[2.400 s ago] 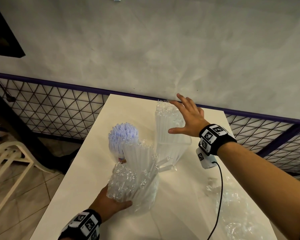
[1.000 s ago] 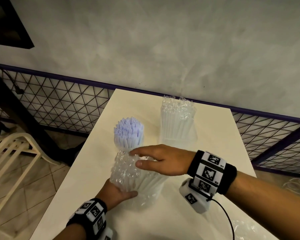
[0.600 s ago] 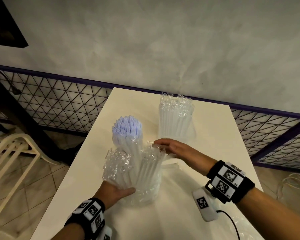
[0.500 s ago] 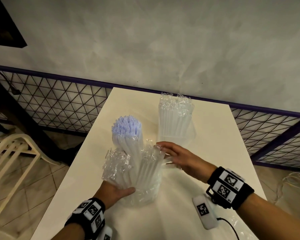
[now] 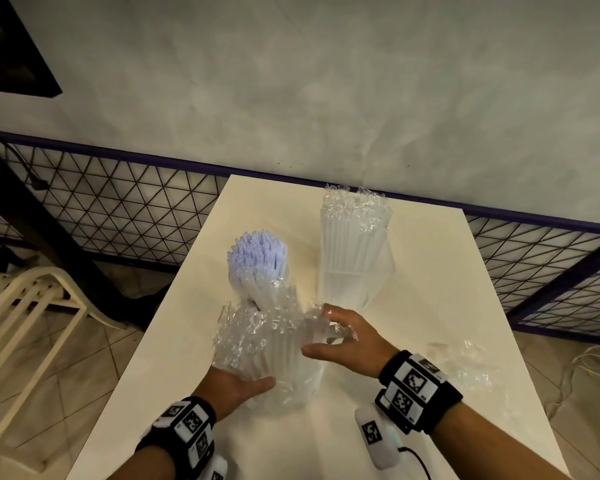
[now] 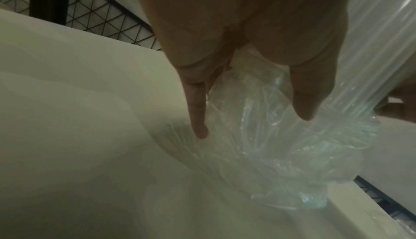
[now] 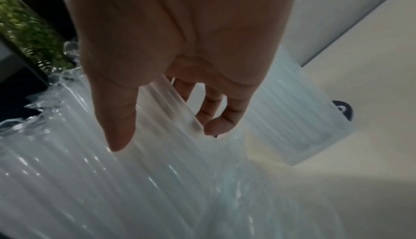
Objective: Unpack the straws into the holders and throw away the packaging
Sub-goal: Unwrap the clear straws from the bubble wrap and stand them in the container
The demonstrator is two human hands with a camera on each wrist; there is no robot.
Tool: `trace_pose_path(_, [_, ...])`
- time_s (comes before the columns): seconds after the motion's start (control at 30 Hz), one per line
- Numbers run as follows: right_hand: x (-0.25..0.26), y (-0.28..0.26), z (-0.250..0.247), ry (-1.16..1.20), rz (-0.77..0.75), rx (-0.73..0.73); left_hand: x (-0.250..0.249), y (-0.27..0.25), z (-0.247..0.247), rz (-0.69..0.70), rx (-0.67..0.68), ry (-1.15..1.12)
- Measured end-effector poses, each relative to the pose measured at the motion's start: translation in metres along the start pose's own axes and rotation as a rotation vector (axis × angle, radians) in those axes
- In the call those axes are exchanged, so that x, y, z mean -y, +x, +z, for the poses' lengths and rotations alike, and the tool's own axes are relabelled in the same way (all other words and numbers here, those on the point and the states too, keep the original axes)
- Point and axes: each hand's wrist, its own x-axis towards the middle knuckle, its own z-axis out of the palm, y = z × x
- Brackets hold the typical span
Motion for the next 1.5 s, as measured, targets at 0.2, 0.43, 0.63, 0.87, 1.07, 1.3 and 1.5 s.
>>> trace_pose_path(0.2, [0.016, 0.006, 0.008, -0.115, -0.067, -0.038, -0.007, -0.006, 0.000, -0.060, -0.005, 0.012])
trace_pose_path(0.43, [0.024, 0.012, 0.018, -0.159, -0.136, 0.060, 0.000, -0.005, -0.002, -0.039, -0.017, 0.009])
trace_pose_path(0.63, [0.031, 0.013, 0.018, -0.047, -0.101, 0.008, -0.001, -0.007, -0.004, -0.015, 0.011, -0.030])
trace_pose_path(0.87, [0.037, 0.016, 0.014, 0.003, -0.056, 0.072, -0.002, -0.006, -0.004, -0.098, 0.040, 0.048])
trace_pose_path(1.07, [0.044, 0.016, 0.015, -0.062, -0.086, 0.070, -0.007, -0.007, -0.003, -0.126, 0.051, 0.100])
trace_pose_path(1.3, [0.051, 0.023, 0.003, -0.102, -0.139, 0.026, 0.001, -0.001, -0.002, -0.118, 0.042, 0.093])
trace_pose_path(1.5, [0.069, 0.023, -0.020, -0.085, -0.176, -0.068, 0.002, -0.001, -0.003, -0.108, 0.036, 0.111])
